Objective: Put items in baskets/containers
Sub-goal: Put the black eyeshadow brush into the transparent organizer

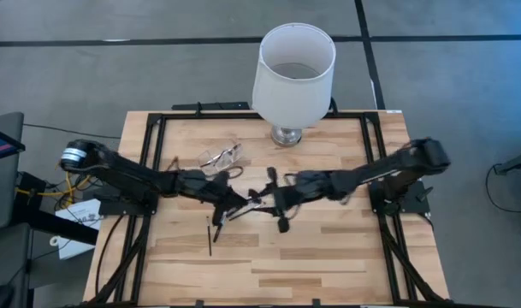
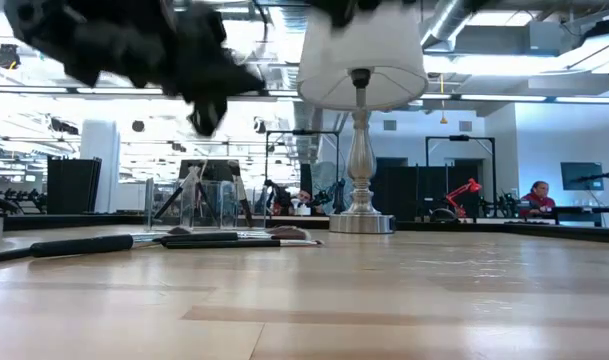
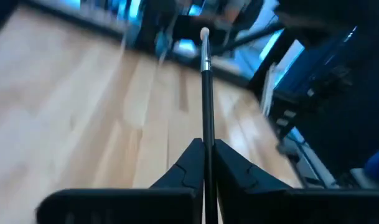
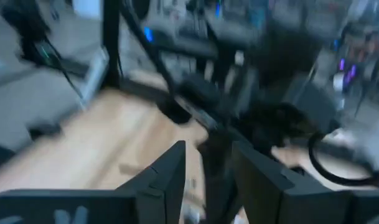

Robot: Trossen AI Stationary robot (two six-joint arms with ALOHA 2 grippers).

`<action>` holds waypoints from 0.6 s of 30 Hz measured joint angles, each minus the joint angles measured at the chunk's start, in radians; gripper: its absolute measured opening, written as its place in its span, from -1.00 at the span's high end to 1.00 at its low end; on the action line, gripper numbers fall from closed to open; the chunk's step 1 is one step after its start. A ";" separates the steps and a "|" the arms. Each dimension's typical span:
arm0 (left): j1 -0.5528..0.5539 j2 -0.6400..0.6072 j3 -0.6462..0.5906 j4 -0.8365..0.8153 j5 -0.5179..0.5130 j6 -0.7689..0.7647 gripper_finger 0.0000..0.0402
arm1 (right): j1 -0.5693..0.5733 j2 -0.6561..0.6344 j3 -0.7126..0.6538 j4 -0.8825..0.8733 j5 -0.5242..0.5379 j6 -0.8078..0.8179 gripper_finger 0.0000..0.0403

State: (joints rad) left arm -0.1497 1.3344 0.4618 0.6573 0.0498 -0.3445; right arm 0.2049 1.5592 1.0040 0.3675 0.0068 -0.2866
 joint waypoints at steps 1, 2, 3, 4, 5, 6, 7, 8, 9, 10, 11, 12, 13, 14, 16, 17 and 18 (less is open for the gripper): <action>0.000 -0.046 0.000 -0.024 -0.008 0.033 0.92 | 0.011 -0.052 0.000 -0.035 0.000 -0.006 0.37; 0.000 -0.093 0.001 -0.058 -0.024 0.065 0.93 | 0.022 -0.103 0.000 -0.071 0.000 -0.009 0.37; 0.000 -0.136 0.001 -0.081 -0.044 0.095 0.93 | 0.033 -0.154 0.001 -0.116 0.001 -0.009 0.37; 0.000 -0.178 0.002 -0.117 -0.066 0.126 0.93 | 0.042 -0.198 -0.003 -0.161 0.001 -0.010 0.37; 0.000 -0.214 0.001 -0.150 -0.092 0.159 0.93 | 0.048 -0.230 -0.014 -0.186 0.000 -0.009 0.37; 0.000 -0.249 0.001 -0.170 -0.115 0.193 0.92 | 0.051 -0.251 -0.028 -0.197 0.000 -0.001 0.37; 0.000 -0.276 0.001 -0.187 -0.139 0.220 0.92 | 0.052 -0.266 -0.051 -0.195 0.001 0.013 0.37; 0.000 -0.296 0.001 -0.189 -0.152 0.243 0.92 | 0.049 -0.268 -0.082 -0.179 0.001 0.023 0.37; 0.000 -0.313 0.001 -0.192 -0.157 0.267 0.92 | 0.042 -0.258 -0.112 -0.139 0.012 0.025 0.37; 0.000 -0.322 0.001 -0.192 -0.154 0.294 0.93 | 0.034 -0.236 -0.141 -0.076 0.036 0.025 0.36; -0.001 -0.327 0.001 -0.190 -0.145 0.323 0.93 | 0.024 -0.213 -0.169 -0.001 0.072 0.025 0.36; -0.002 -0.329 0.001 -0.193 -0.133 0.346 0.93 | 0.012 -0.185 -0.188 0.067 0.115 0.024 0.36; -0.003 -0.328 0.001 -0.193 -0.123 0.359 0.93 | -0.004 -0.147 -0.195 0.143 0.153 0.020 0.36; -0.003 -0.324 0.001 -0.193 -0.122 0.362 0.93 | -0.022 -0.108 -0.199 0.215 0.181 0.018 0.36; -0.003 -0.304 0.001 -0.186 -0.120 0.363 0.93 | -0.061 -0.032 -0.200 0.340 0.185 0.018 0.36; -0.003 -0.297 0.000 -0.192 -0.120 0.363 0.93 | -0.078 0.006 -0.192 0.397 0.159 0.018 0.36; -0.003 -0.286 0.000 -0.186 -0.121 0.363 0.93 | -0.096 0.040 -0.181 0.440 0.117 0.020 0.36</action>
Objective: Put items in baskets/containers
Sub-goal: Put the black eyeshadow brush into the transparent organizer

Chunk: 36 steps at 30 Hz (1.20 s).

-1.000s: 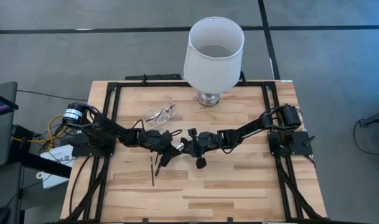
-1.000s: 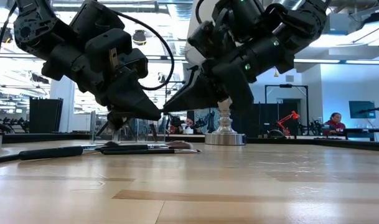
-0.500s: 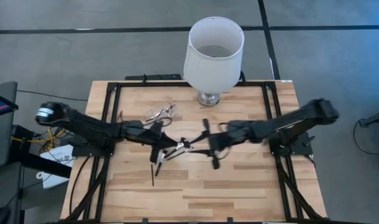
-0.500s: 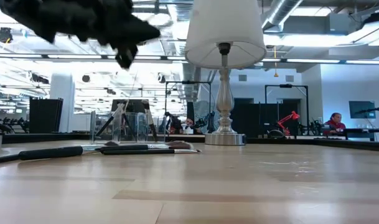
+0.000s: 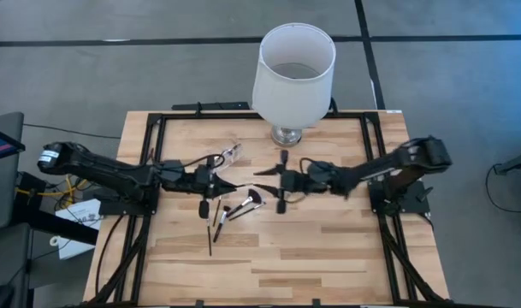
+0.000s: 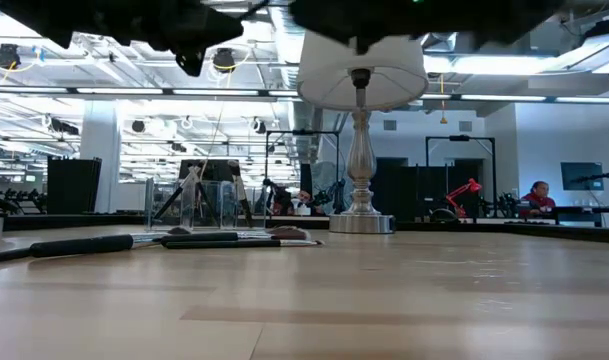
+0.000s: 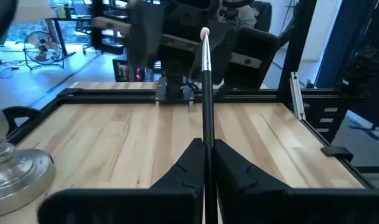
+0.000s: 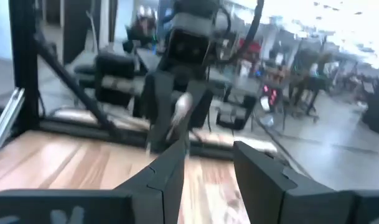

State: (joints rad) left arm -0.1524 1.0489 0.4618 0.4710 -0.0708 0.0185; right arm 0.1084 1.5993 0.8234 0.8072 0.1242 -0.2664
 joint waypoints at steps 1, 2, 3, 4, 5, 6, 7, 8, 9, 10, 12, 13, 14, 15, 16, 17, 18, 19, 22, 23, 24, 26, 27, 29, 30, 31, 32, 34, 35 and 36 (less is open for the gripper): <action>0.000 0.007 0.000 0.001 0.000 0.000 0.93 | -0.016 0.026 0.010 0.027 -0.044 0.006 0.36; 0.000 0.013 0.000 0.000 0.001 0.000 0.93 | -0.029 0.050 0.022 0.046 -0.088 0.019 0.36; -0.001 0.017 0.000 0.003 0.004 0.001 0.93 | -0.039 0.071 0.037 0.053 -0.124 0.037 0.36; -0.001 0.020 0.000 0.004 0.005 0.002 0.93 | -0.048 0.089 0.049 0.054 -0.161 0.056 0.36; -0.002 0.024 0.000 0.004 0.007 0.005 0.93 | -0.055 0.103 0.059 0.055 -0.187 0.071 0.36; -0.001 0.024 0.000 0.003 0.008 0.005 0.92 | -0.062 0.113 0.068 0.056 -0.205 0.085 0.36; -0.001 0.024 0.000 0.005 0.008 0.005 0.92 | -0.067 0.122 0.078 0.056 -0.223 0.093 0.37; -0.001 0.024 0.000 0.009 0.007 0.005 0.92 | -0.069 0.126 0.087 0.058 -0.232 0.101 0.37; -0.001 0.024 0.000 0.010 0.008 0.005 0.93 | -0.069 0.126 0.089 0.058 -0.239 0.102 0.37; -0.001 0.024 0.001 0.010 0.009 0.005 0.93 | -0.069 0.126 0.091 0.058 -0.247 0.102 0.37; -0.002 0.024 0.001 0.010 0.012 0.006 0.93 | -0.066 0.124 0.091 0.052 -0.252 0.102 0.37; -0.002 0.024 0.001 0.008 0.011 0.006 0.93 | -0.064 0.117 0.091 0.031 -0.253 0.102 0.37; -0.002 0.024 0.001 0.008 0.011 0.006 0.93 | -0.063 0.110 0.092 0.013 -0.252 0.102 0.37; -0.004 0.022 0.001 0.007 0.010 0.005 0.93 | -0.063 0.105 0.092 -0.005 -0.252 0.102 0.37; -0.008 0.019 0.001 0.002 0.004 0.005 0.93 | -0.063 0.100 0.093 -0.026 -0.252 0.102 0.37; -0.012 0.018 0.001 0.002 0.000 0.005 0.93 | -0.062 0.096 0.093 -0.042 -0.254 0.102 0.37; -0.015 0.014 0.001 0.003 -0.004 0.004 0.93 | -0.062 0.095 0.093 -0.049 -0.259 0.102 0.37; -0.018 0.007 0.001 0.005 -0.018 0.003 0.93 | -0.060 0.095 0.093 -0.051 -0.269 0.101 0.37; -0.018 0.004 0.001 0.014 -0.059 0.003 0.93 | -0.058 0.095 0.093 -0.049 -0.298 0.083 0.37; -0.018 0.006 0.001 0.009 -0.074 0.003 0.93 | -0.058 0.095 0.093 -0.044 -0.306 0.083 0.37; -0.018 0.006 0.001 0.008 -0.083 0.003 0.93 | -0.058 0.095 0.093 -0.041 -0.311 0.083 0.37; -0.018 0.013 0.001 0.017 -0.083 0.003 0.93 | -0.056 0.095 0.093 -0.026 -0.309 0.083 0.37; -0.018 0.013 0.001 0.016 -0.084 0.003 0.93 | -0.057 0.095 0.092 -0.014 -0.309 0.085 0.37; -0.018 0.017 0.001 0.022 -0.082 0.003 0.93 | -0.056 0.095 0.092 0.005 -0.312 0.085 0.37; -0.018 0.019 0.001 0.021 -0.081 0.003 0.93 | -0.056 0.095 0.092 0.008 -0.313 0.085 0.37; -0.018 0.019 0.001 0.017 -0.079 0.003 0.93 | -0.056 0.095 0.092 0.005 -0.312 0.085 0.37; -0.018 0.019 0.001 0.021 -0.079 0.003 0.93 | -0.056 0.095 0.092 0.000 -0.312 0.084 0.37; -0.021 0.018 0.001 0.033 -0.074 0.003 0.93 | -0.057 0.095 0.092 -0.021 -0.310 0.084 0.37; -0.025 0.014 0.001 0.033 -0.072 0.003 0.93 | -0.058 0.095 0.092 -0.035 -0.308 0.084 0.37; -0.028 0.011 0.000 0.036 -0.070 0.004 0.93 | -0.059 0.095 0.092 -0.045 -0.306 0.084 0.37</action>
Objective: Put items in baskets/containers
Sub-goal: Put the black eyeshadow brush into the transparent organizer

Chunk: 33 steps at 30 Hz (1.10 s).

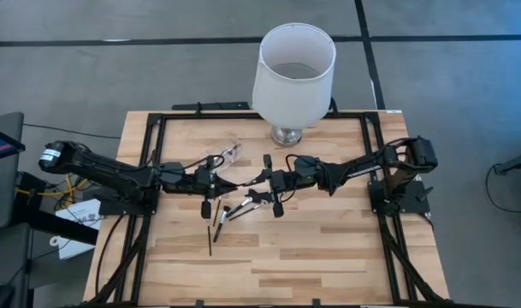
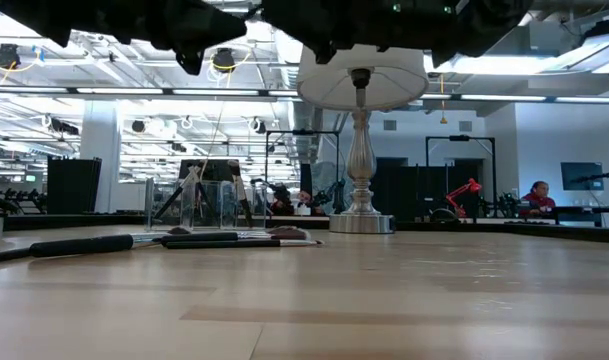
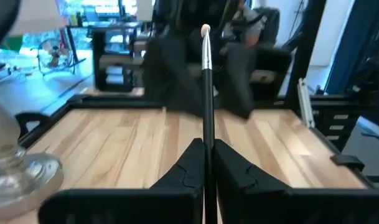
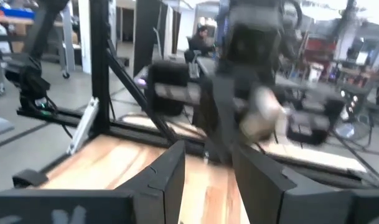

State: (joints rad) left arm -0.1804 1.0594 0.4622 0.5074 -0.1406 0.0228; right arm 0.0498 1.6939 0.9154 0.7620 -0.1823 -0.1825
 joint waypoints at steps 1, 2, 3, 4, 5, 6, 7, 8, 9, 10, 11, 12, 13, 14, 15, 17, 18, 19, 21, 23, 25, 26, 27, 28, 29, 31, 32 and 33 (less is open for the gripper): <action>-0.005 0.000 0.000 0.006 0.000 0.003 0.93 | 0.000 0.000 0.000 -0.001 0.004 0.000 0.37; -0.010 0.000 0.000 0.007 0.001 0.004 0.93 | 0.000 0.000 0.000 0.002 0.006 0.000 0.37; -0.015 0.000 0.000 0.007 0.000 0.004 0.93 | 0.000 0.000 0.000 0.006 0.007 0.000 0.37; -0.020 0.000 0.000 0.008 0.000 0.006 0.93 | 0.000 0.000 0.000 0.004 0.015 0.000 0.37; -0.024 0.000 0.000 0.009 0.000 0.009 0.93 | 0.001 0.000 0.000 0.004 0.028 0.000 0.37; -0.026 0.000 0.000 0.009 0.000 0.014 0.93 | 0.001 0.000 0.000 0.011 0.037 0.000 0.37; -0.029 0.000 0.000 0.009 0.000 0.021 0.93 | 0.001 0.000 0.000 0.027 0.041 -0.001 0.37; -0.030 0.000 0.000 0.009 0.000 0.023 0.93 | 0.000 0.000 0.000 0.043 0.041 0.000 0.37; -0.030 0.001 0.000 0.009 0.000 0.023 0.93 | 0.000 0.000 0.000 0.055 0.041 -0.001 0.37; -0.030 0.003 0.000 0.009 0.000 0.024 0.93 | 0.000 0.000 0.000 0.064 0.041 0.000 0.37; -0.030 0.004 0.000 0.006 0.000 0.025 0.93 | 0.000 0.000 0.000 0.078 0.041 0.000 0.37; -0.030 0.004 0.000 0.006 -0.001 0.025 0.93 | 0.003 0.000 0.000 0.098 0.041 0.004 0.37; -0.030 0.004 0.000 0.006 -0.001 0.025 0.93 | 0.006 0.000 0.000 0.119 0.040 0.013 0.37; -0.030 0.004 0.000 0.006 0.000 0.025 0.93 | 0.009 -0.001 0.001 0.122 0.040 0.023 0.37; -0.030 0.004 0.000 0.006 0.000 0.025 0.93 | 0.010 -0.001 0.001 0.120 0.036 0.025 0.37; -0.030 0.004 0.000 0.007 0.000 0.025 0.93 | 0.012 0.000 0.000 0.113 0.024 0.025 0.37; -0.029 0.004 0.000 0.006 0.000 0.025 0.93 | 0.014 0.000 0.000 0.114 0.025 0.025 0.37; -0.029 0.004 0.000 0.006 -0.001 0.025 0.93 | 0.016 0.000 0.000 0.116 0.025 0.025 0.37; -0.030 0.004 0.000 0.008 -0.001 0.025 0.93 | 0.015 0.000 0.000 0.114 0.025 0.026 0.37; -0.030 0.004 0.000 0.008 -0.001 0.025 0.93 | 0.015 0.000 0.000 0.115 0.025 0.026 0.39; -0.029 0.004 0.000 0.008 -0.001 0.025 0.93 | 0.015 0.000 0.000 0.114 0.025 0.026 0.45; -0.029 0.004 0.000 0.008 -0.001 0.025 0.93 | 0.015 0.000 0.000 0.114 0.025 0.026 0.49; -0.029 0.004 0.000 0.008 -0.001 0.025 0.93 | 0.015 0.000 0.000 0.115 0.025 0.026 0.54; -0.029 0.004 0.000 0.008 -0.001 0.025 0.93 | 0.015 0.000 0.000 0.115 0.025 0.026 0.59; -0.029 0.004 0.000 0.008 -0.001 0.025 0.93 | 0.015 0.000 0.000 0.115 0.025 0.026 0.65; -0.029 0.004 0.000 0.008 0.000 0.025 0.92 | 0.015 0.000 0.000 0.114 0.025 0.026 0.78; -0.029 0.004 0.000 0.009 0.000 0.025 0.90 | 0.015 0.000 0.000 0.115 0.028 0.025 0.85; -0.029 0.004 0.000 0.008 -0.001 0.023 0.89 | 0.015 0.000 0.000 0.115 0.032 0.024 0.91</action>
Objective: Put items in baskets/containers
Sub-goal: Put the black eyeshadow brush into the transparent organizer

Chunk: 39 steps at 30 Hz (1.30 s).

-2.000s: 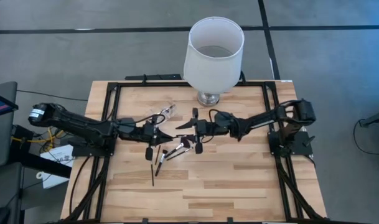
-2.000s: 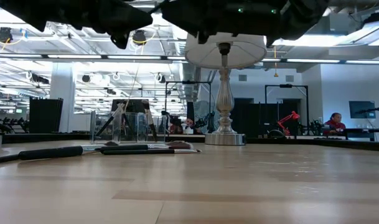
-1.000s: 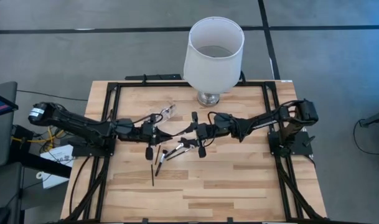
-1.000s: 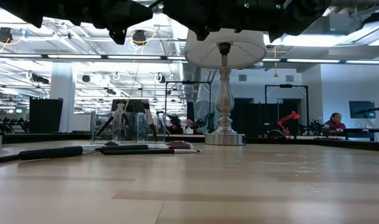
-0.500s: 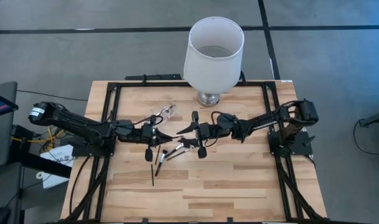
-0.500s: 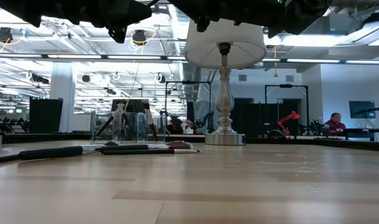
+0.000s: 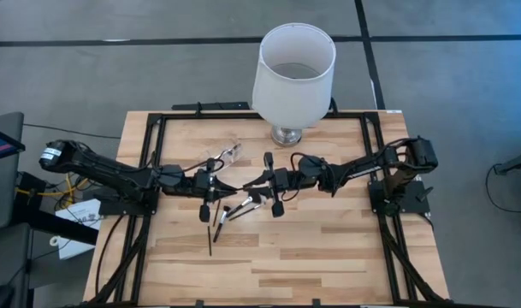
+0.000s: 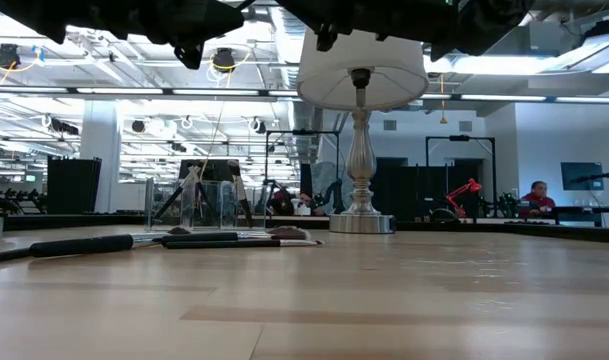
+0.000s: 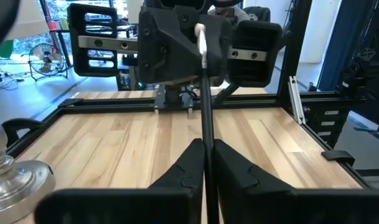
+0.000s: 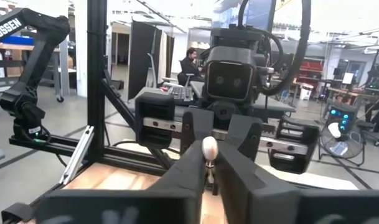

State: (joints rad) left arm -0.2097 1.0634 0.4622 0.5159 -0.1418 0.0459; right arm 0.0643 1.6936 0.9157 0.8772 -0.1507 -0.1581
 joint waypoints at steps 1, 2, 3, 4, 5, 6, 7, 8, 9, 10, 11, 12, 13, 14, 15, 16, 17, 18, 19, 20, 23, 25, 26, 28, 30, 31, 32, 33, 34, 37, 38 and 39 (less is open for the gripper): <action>0.000 0.000 0.000 0.000 0.000 0.000 0.87 | -0.001 0.000 0.000 0.000 0.000 0.000 0.94; 0.000 0.000 0.000 0.000 0.001 0.000 0.85 | -0.001 0.000 0.000 0.001 0.002 0.001 0.95; 0.000 0.000 0.000 -0.001 0.000 0.002 0.83 | -0.001 0.000 0.000 0.000 0.008 0.001 0.93; 0.000 0.000 0.000 -0.001 0.000 0.002 0.81 | 0.000 0.000 0.000 0.000 0.021 0.002 0.91; 0.000 0.000 0.000 -0.002 0.000 0.002 0.79 | 0.002 0.000 0.000 -0.001 0.036 0.002 0.90; 0.000 0.000 0.000 -0.003 0.000 0.002 0.77 | 0.004 0.000 0.000 -0.001 0.044 0.002 0.90; 0.000 0.000 0.000 -0.003 0.000 0.002 0.76 | 0.007 0.000 0.000 -0.001 0.046 0.002 0.91; 0.000 0.000 0.000 -0.005 0.000 0.002 0.74 | 0.008 0.000 0.000 -0.001 0.048 0.002 0.93; 0.000 0.000 0.000 -0.010 -0.002 0.002 0.72 | 0.008 0.000 0.002 -0.003 0.054 0.002 0.95; 0.000 0.000 0.000 -0.018 -0.010 0.002 0.70 | 0.011 0.000 0.009 -0.006 0.062 0.003 0.96; 0.000 0.000 0.000 -0.029 -0.017 0.002 0.68 | 0.015 0.001 0.019 -0.008 0.078 0.009 0.96; 0.000 0.000 0.000 -0.041 -0.022 0.002 0.64 | 0.020 0.001 0.031 -0.013 0.091 0.014 0.95; 0.002 0.000 0.000 -0.054 -0.034 0.002 0.61 | 0.026 0.000 0.049 -0.032 0.109 0.019 0.94; 0.004 0.000 0.000 -0.067 -0.049 0.002 0.57 | 0.033 0.000 0.066 -0.062 0.128 0.019 0.94; 0.005 0.000 0.000 -0.079 -0.069 0.002 0.53 | 0.038 0.000 0.086 -0.108 0.154 0.019 0.94; 0.006 0.000 0.000 -0.089 -0.094 0.002 0.49 | 0.044 0.000 0.111 -0.172 0.190 0.012 0.95; 0.006 0.000 0.000 -0.092 -0.124 0.002 0.44 | 0.049 0.000 0.139 -0.243 0.236 0.003 0.96; 0.006 0.000 0.000 -0.091 -0.160 0.002 0.40 | 0.052 0.000 0.172 -0.321 0.294 -0.002 0.97; 0.006 -0.002 0.000 -0.090 -0.191 0.002 0.36 | 0.056 0.000 0.206 -0.403 0.356 -0.006 0.97; 0.006 -0.005 0.000 -0.093 -0.222 0.003 0.32 | 0.058 0.000 0.242 -0.488 0.413 -0.004 0.97; 0.006 -0.023 0.000 -0.105 -0.311 0.002 0.26 | 0.061 0.001 0.336 -0.693 0.543 -0.007 0.94; 0.005 -0.044 0.000 -0.143 -0.368 0.004 0.24 | 0.060 0.001 0.380 -0.770 0.572 0.004 0.94; 0.005 -0.056 0.000 -0.161 -0.399 0.011 0.24 | 0.056 0.001 0.397 -0.791 0.579 0.006 0.94; 0.006 -0.081 0.000 -0.193 -0.444 0.026 0.23 | 0.039 0.000 0.413 -0.812 0.597 0.009 0.97; 0.005 -0.104 0.000 -0.201 -0.451 0.027 0.23 | 0.006 0.009 0.413 -0.815 0.602 0.029 0.98; 0.005 -0.114 0.000 -0.201 -0.451 0.027 0.23 | -0.016 0.015 0.412 -0.817 0.600 0.047 0.98; 0.001 -0.123 0.000 -0.202 -0.451 0.026 0.23 | -0.039 0.022 0.408 -0.824 0.600 0.066 0.97; -0.002 -0.129 0.000 -0.199 -0.452 0.026 0.23 | -0.062 0.038 0.407 -0.821 0.601 0.085 0.96; -0.005 -0.134 0.000 -0.201 -0.452 0.026 0.23 | -0.085 0.055 0.408 -0.816 0.601 0.102 0.96; -0.017 -0.136 0.000 -0.203 -0.449 0.025 0.23 | -0.141 0.112 0.409 -0.803 0.589 0.124 0.95; -0.020 -0.134 0.000 -0.203 -0.449 0.025 0.23 | -0.154 0.131 0.409 -0.794 0.566 0.124 0.95; -0.021 -0.131 0.000 -0.201 -0.449 0.025 0.23 | -0.165 0.156 0.410 -0.772 0.544 0.124 0.96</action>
State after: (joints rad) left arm -0.2302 0.9322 0.4622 0.3146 -0.5907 0.0711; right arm -0.1003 1.8497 1.3254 0.1048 0.3935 -0.0341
